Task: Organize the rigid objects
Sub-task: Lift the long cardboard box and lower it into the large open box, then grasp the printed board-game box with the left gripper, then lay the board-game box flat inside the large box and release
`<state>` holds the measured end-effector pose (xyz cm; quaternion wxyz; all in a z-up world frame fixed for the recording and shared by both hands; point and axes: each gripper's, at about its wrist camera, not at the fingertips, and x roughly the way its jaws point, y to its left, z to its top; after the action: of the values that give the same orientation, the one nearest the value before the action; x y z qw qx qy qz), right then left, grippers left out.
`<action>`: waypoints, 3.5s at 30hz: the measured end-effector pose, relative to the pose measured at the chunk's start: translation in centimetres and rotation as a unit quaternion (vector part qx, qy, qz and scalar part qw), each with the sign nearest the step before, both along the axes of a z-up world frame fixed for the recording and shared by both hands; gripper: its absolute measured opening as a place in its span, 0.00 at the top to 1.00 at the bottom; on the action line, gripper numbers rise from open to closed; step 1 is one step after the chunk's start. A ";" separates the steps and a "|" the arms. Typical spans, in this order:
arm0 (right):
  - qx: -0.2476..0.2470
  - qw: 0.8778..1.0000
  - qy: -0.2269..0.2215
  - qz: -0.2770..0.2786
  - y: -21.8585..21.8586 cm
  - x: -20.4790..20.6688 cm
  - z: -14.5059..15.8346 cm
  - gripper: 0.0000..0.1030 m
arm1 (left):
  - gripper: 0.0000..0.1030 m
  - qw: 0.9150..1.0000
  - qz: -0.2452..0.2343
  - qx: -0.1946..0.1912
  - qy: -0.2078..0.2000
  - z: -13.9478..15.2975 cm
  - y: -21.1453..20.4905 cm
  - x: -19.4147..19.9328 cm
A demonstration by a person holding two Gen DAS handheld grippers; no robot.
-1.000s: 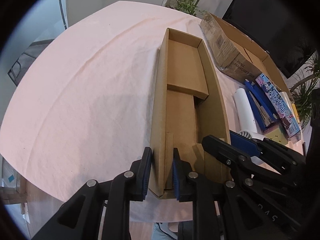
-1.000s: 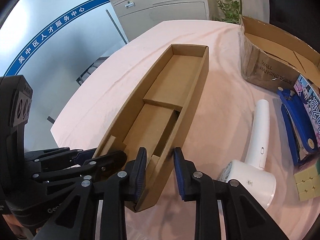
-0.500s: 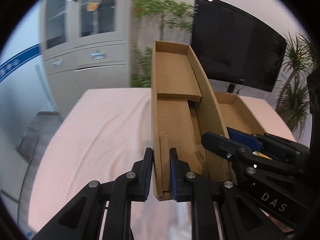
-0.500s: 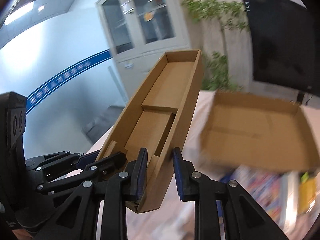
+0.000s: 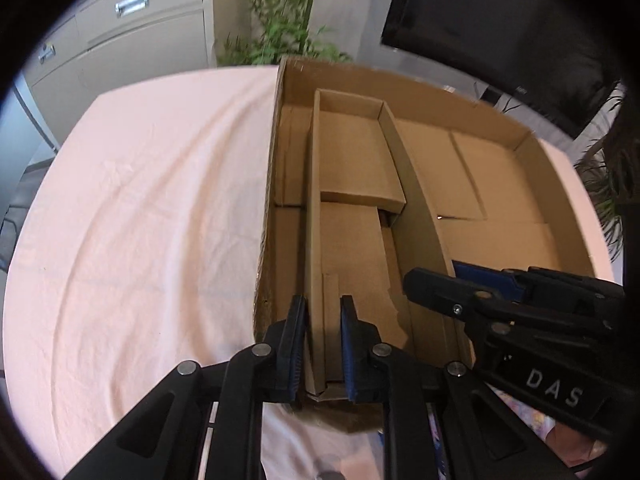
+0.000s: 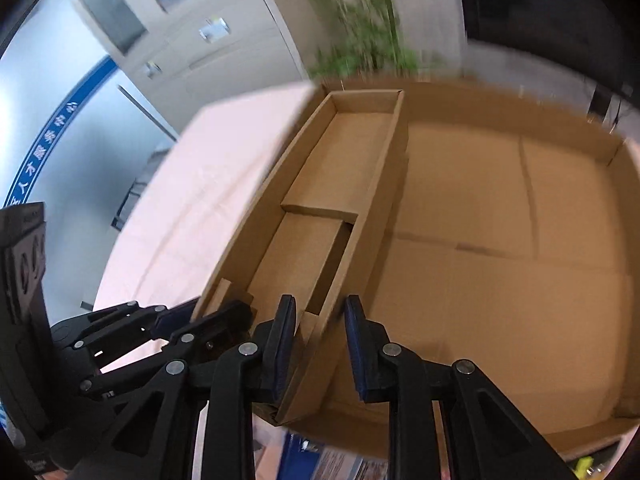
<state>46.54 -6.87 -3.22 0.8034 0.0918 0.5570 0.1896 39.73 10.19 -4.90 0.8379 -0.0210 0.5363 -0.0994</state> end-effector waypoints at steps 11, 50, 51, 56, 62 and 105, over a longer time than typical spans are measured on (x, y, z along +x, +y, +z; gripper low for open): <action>0.038 0.999 0.033 0.005 -0.3 0.3 -1.4 0.69 | 0.77 0.997 0.015 -0.012 -0.079 3.0 2.2 -6.4; 0.053 0.996 -0.035 0.055 -11.5 -31.1 -2.7 0.22 | 0.31 0.988 -0.024 -0.154 -0.012 -3.5 -2.3 -24.2; 0.040 0.997 -0.044 0.059 -11.1 -31.0 -2.3 0.22 | 0.31 0.986 -0.028 -0.163 -0.007 -3.7 -2.4 -23.8; 0.005 0.996 -0.061 0.062 -9.6 -31.8 -2.0 0.21 | 0.39 0.988 -0.056 -0.137 -0.041 -3.0 -3.8 -24.3; 0.024 0.996 -0.076 0.051 -8.8 -32.4 -1.1 0.27 | 0.45 0.989 -0.054 -0.111 -0.086 -0.5 -3.1 -25.5; 0.000 0.988 0.017 0.154 -10.9 -8.8 3.8 0.31 | 0.62 0.995 -0.028 -0.089 -0.045 -2.4 -4.2 -5.4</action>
<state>37.70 -17.77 0.53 0.7548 0.0083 0.5780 0.3100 34.36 6.00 -7.32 0.8528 -0.0759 0.4874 -0.1712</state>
